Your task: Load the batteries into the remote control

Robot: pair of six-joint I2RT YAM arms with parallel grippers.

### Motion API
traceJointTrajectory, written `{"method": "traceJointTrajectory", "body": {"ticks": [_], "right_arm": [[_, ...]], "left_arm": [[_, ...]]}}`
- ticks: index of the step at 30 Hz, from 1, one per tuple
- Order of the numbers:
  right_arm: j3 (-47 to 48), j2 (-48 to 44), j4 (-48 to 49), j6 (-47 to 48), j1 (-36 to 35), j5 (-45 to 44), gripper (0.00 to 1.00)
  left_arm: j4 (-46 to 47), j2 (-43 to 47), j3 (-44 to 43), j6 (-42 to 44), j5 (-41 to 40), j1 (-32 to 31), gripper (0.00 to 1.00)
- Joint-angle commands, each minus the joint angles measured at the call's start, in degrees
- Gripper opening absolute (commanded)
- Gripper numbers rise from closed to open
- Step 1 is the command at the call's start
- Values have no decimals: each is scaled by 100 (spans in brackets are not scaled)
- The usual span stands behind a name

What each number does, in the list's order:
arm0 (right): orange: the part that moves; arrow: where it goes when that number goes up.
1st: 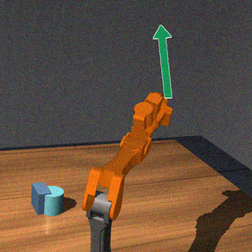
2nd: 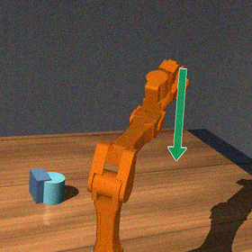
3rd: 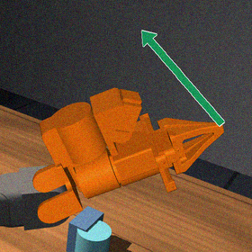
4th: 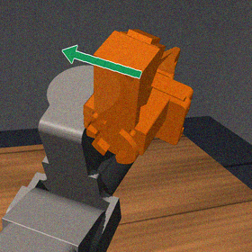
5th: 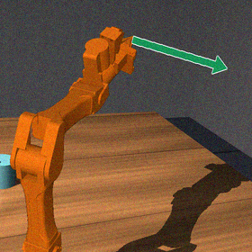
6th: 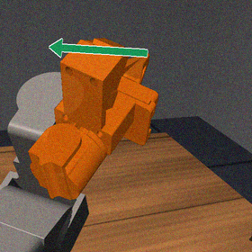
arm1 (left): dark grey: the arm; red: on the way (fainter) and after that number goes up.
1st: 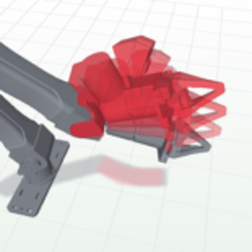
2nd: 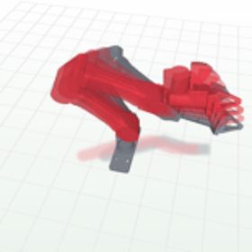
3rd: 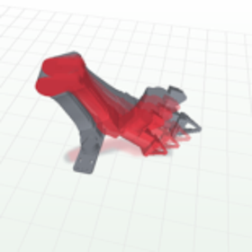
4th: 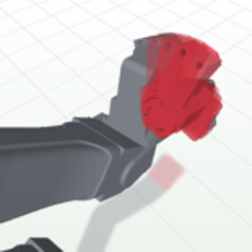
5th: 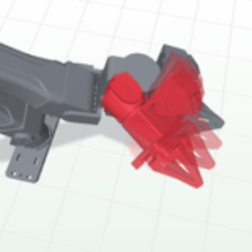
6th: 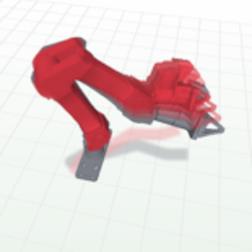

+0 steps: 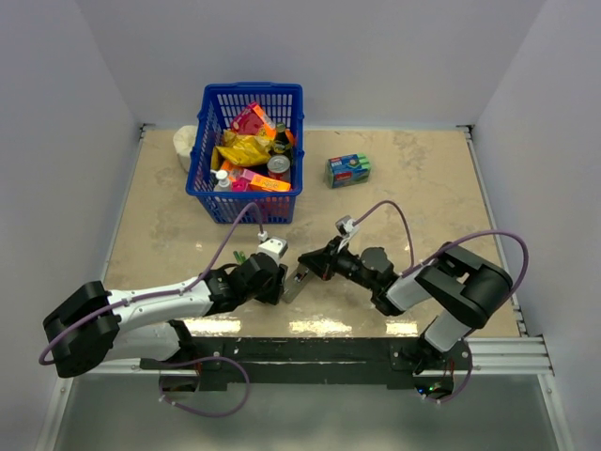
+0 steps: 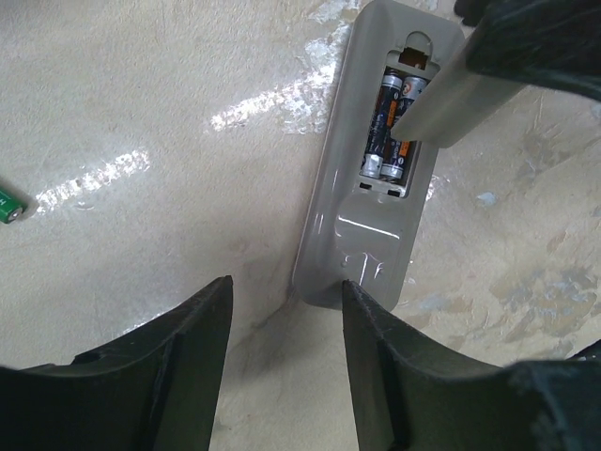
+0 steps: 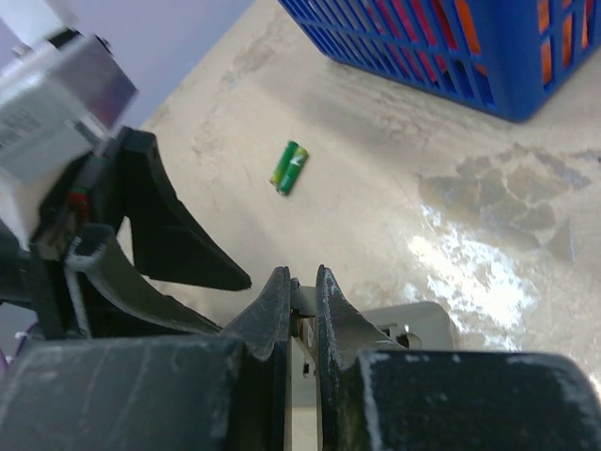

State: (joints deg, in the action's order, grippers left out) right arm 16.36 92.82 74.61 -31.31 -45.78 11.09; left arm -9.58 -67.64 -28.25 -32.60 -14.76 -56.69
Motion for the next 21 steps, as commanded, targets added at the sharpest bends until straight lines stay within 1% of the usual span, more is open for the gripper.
{"method": "traceJointTrajectory", "body": {"ticks": [1, 9, 21], "right_arm": [[-124, 140, 1758, -42, -45, -283, 0], [-142, 509, 2206, -279, -63, -265, 0], [-124, 588, 2383, -385, -221, -441, 0]], "left_arm": [[273, -30, 4, -159, -9, 26, 54], [299, -109, -14, -150, 52, 26, 54], [334, -206, -58, -124, 114, 26, 51]]}}
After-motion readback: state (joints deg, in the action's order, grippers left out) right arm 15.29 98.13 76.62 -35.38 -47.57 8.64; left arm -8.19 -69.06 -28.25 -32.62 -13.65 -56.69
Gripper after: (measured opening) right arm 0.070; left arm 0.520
